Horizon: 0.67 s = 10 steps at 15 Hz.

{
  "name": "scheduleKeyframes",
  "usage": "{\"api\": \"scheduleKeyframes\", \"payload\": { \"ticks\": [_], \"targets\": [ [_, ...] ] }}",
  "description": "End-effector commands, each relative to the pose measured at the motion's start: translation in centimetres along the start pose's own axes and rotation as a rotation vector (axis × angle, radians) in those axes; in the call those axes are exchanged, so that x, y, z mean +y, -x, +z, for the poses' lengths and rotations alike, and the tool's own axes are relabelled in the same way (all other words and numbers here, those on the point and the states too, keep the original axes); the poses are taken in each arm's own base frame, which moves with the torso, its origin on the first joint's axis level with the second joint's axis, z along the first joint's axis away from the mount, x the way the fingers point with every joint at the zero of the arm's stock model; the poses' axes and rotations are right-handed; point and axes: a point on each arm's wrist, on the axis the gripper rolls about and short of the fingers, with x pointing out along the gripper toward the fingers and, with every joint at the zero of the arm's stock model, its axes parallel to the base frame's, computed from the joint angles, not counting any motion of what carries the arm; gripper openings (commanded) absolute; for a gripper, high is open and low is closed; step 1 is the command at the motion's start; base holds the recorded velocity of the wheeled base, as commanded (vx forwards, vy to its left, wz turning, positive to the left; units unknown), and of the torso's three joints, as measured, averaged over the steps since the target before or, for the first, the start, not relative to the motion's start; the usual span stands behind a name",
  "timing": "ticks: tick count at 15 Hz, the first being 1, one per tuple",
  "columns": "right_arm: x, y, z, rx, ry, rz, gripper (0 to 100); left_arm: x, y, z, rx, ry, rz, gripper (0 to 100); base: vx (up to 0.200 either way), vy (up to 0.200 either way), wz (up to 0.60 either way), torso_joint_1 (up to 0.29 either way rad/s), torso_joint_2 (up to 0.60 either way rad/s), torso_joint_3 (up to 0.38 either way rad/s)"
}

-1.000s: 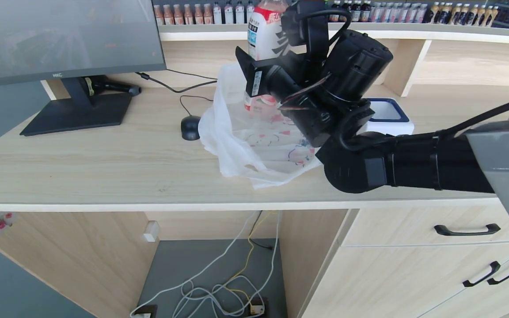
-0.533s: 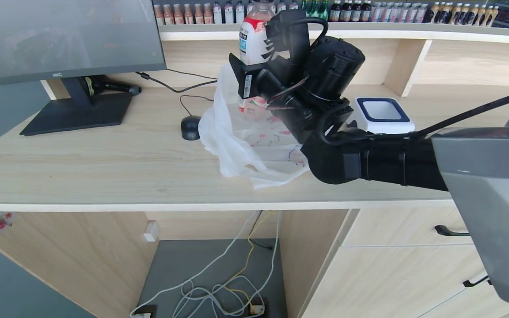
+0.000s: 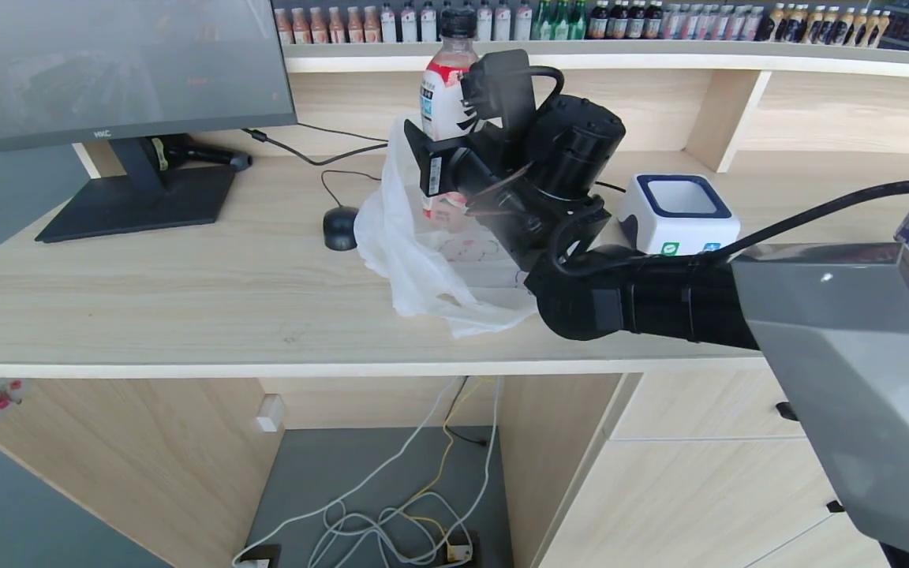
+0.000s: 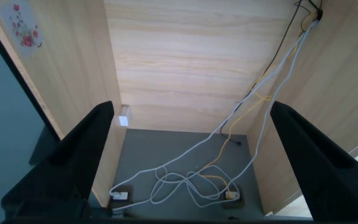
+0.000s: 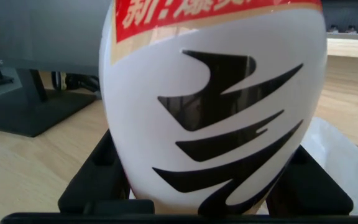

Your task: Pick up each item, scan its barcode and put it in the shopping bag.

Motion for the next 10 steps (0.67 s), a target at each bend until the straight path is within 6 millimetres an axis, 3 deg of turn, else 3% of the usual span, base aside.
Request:
{"api": "scheduleKeyframes", "payload": {
  "ticks": [1, 10],
  "targets": [
    [0.2, 0.0, -0.8, 0.011, 0.002, 0.003, 0, 0.0, 0.0, 0.0, -0.001, 0.002, 0.000, 100, 0.000, 0.000, 0.00, 0.000, 0.00, 0.000],
    [0.5, -0.1, -2.6, 0.044, -0.003, 0.008, 0, 0.0, 0.0, 0.0, -0.001, 0.000, 0.000, 100, 0.000, 0.000, 0.00, 0.000, 0.00, 0.000]
  ]
}}
